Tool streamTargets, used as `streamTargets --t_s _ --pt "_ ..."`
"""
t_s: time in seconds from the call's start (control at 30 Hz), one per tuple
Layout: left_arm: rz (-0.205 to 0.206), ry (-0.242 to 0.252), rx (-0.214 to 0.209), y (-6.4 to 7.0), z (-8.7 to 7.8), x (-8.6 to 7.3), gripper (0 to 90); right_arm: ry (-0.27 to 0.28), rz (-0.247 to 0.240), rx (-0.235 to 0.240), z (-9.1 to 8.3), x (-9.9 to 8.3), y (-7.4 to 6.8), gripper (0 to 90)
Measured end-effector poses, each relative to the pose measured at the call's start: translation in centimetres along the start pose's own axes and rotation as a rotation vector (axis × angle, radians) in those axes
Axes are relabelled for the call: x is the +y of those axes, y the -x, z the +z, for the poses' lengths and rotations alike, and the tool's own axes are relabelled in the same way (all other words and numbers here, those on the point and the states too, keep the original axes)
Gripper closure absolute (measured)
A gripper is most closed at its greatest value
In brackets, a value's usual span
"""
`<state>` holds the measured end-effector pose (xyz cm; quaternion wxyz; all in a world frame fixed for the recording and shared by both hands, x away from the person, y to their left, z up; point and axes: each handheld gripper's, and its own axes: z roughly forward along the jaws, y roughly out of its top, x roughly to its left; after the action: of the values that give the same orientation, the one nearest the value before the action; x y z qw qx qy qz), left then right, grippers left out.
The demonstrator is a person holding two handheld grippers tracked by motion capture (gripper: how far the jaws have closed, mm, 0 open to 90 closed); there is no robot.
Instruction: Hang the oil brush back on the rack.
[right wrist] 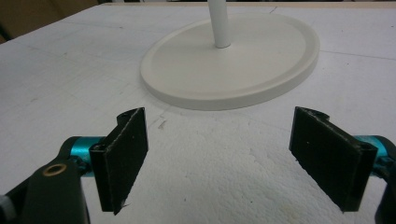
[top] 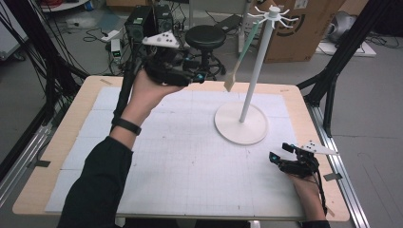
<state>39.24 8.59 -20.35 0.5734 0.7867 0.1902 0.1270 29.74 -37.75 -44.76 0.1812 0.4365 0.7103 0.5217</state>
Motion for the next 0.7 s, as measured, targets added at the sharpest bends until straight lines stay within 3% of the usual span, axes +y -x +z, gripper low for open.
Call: streamTargets --t_s 0.4,0.57,0.7 --pt "0.006 -0.068 0.021 0.6 -5.4 -9.8 33.1 0.0 -0.001 -0.004 0.0 0.0 0.0 19.0" --pt "-0.006 -0.09 0.034 0.7 -6.9 -13.8 29.2 0.001 0.0 -0.005 0.1 0.0 0.0 19.0" --pt "-0.044 -0.087 0.035 0.6 -8.0 -16.9 23.7 -0.004 0.001 -0.007 0.0 0.0 0.0 19.0"
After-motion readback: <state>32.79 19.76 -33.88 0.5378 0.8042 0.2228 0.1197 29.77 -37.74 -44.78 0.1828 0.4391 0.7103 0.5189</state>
